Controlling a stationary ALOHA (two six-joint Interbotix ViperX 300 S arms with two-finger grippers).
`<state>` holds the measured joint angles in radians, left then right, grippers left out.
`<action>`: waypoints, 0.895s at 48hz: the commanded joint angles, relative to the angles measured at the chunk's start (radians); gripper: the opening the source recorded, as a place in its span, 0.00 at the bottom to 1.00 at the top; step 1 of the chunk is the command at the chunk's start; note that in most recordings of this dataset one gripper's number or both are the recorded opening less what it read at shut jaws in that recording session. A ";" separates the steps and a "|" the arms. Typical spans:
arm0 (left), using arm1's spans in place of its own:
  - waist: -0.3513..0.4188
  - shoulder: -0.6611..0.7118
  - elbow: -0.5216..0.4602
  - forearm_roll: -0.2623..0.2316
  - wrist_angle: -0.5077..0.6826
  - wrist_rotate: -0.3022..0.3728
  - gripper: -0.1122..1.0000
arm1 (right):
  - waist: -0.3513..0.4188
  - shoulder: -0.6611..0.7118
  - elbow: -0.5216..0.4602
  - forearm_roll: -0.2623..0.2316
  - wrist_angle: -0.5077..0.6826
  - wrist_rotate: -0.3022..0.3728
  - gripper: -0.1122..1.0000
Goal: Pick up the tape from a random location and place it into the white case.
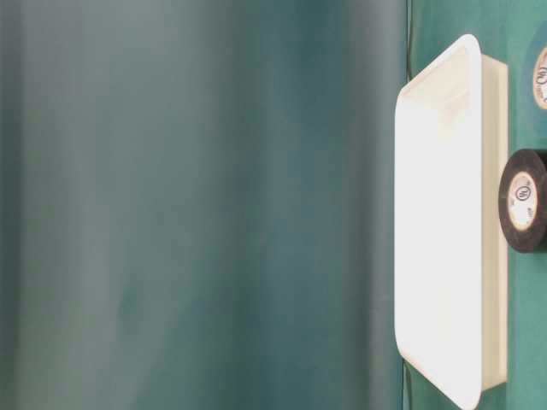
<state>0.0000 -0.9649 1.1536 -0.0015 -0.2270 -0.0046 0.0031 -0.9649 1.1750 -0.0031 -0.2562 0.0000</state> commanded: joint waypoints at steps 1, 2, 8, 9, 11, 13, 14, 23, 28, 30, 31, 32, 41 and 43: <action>-0.003 0.005 -0.009 -0.003 -0.005 -0.002 0.12 | -0.002 0.008 -0.029 0.000 0.003 0.002 0.10; -0.002 0.005 -0.012 -0.003 -0.005 -0.002 0.12 | -0.002 0.008 -0.029 0.002 0.005 0.002 0.10; -0.005 0.006 -0.014 -0.003 -0.005 -0.002 0.19 | -0.002 0.009 -0.031 0.000 0.006 0.002 0.10; -0.005 0.006 -0.015 -0.003 -0.005 0.000 0.22 | -0.002 0.008 -0.031 0.000 0.006 0.002 0.10; -0.006 0.008 -0.014 -0.003 -0.005 -0.002 0.31 | 0.000 0.008 -0.031 0.000 0.006 0.002 0.10; -0.009 0.011 -0.014 -0.003 -0.005 -0.002 0.40 | -0.002 0.008 -0.031 0.000 0.006 0.002 0.10; -0.012 0.011 -0.014 -0.003 -0.005 -0.002 0.46 | -0.002 0.009 -0.031 0.000 0.006 0.002 0.10; -0.037 0.014 -0.014 -0.005 -0.002 0.000 0.92 | -0.002 0.008 -0.031 0.000 0.009 0.002 0.10; -0.037 0.014 -0.014 -0.005 -0.002 -0.002 0.99 | -0.002 0.009 -0.031 0.000 0.011 0.002 0.10; -0.037 0.014 -0.014 -0.005 -0.002 -0.002 0.99 | -0.002 0.008 -0.032 0.000 0.011 0.002 0.10; -0.037 0.014 -0.014 -0.006 -0.002 -0.002 0.99 | -0.002 0.008 -0.032 0.000 0.011 0.002 0.10; -0.037 0.014 -0.015 -0.005 -0.002 -0.002 0.99 | -0.002 0.009 -0.032 0.000 0.011 0.002 0.10; -0.037 0.014 -0.014 -0.006 -0.002 -0.002 0.99 | -0.002 0.008 -0.034 -0.002 0.018 0.002 0.10; -0.037 0.014 -0.015 -0.006 -0.002 -0.002 0.99 | -0.002 0.008 -0.035 -0.002 0.020 0.002 0.10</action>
<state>-0.0337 -0.9587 1.1505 -0.0061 -0.2240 -0.0046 0.0015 -0.9633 1.1689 -0.0031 -0.2362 0.0000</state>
